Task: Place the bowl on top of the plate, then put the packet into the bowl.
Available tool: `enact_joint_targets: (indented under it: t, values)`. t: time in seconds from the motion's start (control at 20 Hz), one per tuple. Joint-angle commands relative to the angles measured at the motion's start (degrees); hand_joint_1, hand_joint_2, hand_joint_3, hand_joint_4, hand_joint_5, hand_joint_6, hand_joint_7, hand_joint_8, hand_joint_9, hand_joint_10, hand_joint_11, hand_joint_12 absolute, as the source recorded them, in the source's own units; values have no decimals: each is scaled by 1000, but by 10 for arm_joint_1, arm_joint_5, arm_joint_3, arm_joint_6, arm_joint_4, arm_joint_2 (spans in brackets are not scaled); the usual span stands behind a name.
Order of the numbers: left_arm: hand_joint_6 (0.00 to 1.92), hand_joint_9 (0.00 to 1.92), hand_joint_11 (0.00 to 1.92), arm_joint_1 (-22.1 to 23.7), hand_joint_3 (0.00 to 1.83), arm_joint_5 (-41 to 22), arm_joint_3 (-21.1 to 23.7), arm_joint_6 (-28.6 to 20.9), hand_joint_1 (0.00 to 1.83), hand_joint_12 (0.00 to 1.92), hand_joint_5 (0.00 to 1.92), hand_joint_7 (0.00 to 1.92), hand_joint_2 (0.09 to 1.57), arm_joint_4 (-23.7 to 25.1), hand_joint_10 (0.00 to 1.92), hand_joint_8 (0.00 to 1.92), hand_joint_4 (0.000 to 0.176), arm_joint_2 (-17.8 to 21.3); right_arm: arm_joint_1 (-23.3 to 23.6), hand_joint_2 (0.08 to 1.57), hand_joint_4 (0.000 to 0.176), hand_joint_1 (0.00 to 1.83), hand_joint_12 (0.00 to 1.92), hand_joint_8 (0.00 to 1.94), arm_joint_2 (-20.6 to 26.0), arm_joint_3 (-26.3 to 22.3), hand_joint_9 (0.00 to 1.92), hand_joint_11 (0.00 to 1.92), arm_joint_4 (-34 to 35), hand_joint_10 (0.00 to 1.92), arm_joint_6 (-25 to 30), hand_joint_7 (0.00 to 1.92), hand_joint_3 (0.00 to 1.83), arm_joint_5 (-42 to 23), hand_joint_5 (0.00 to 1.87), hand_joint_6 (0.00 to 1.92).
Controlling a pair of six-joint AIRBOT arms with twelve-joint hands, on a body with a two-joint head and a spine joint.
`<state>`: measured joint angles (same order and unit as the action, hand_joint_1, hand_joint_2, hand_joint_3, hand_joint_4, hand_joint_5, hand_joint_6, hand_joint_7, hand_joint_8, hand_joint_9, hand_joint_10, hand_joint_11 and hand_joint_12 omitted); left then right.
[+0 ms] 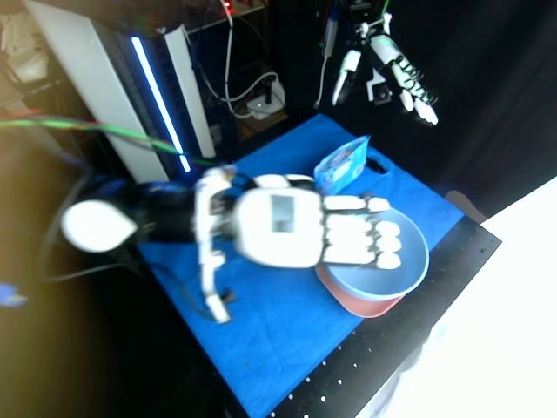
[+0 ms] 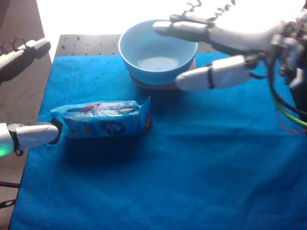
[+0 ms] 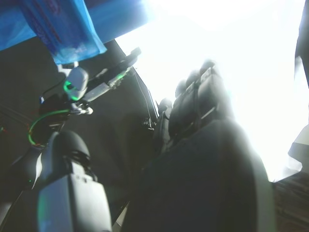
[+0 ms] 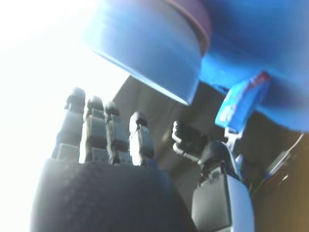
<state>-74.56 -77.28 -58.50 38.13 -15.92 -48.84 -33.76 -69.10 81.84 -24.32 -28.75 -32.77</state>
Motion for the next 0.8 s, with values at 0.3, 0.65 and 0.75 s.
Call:
enact_joint_targets:
  t: [0.3, 0.65, 0.75]
  values:
    - [0, 0, 0, 8, 0, -59, -6, -2, 811, 0, 0, 0, 856, -4, 0, 0, 162, -7, -96, 1056, 114, 0, 0, 0, 74, -86, 0, 0, 137, 0, 0, 0, 13, -256, 39, 15]
    - [3, 0, 0, 105, 0, 37, -51, -4, 813, 0, 9, 0, 746, 55, 0, 0, 155, -55, -237, 1130, 54, 0, 0, 0, 138, -174, 0, 0, 231, 0, 0, 0, 9, -425, 0, 0]
    - [9, 0, 0, 136, 0, 74, -79, -32, 761, 0, 29, 0, 765, 88, 0, 0, 176, -85, -256, 1199, 65, 0, 0, 0, 142, -188, 0, 0, 245, 0, 0, 0, 29, -453, 0, 0]
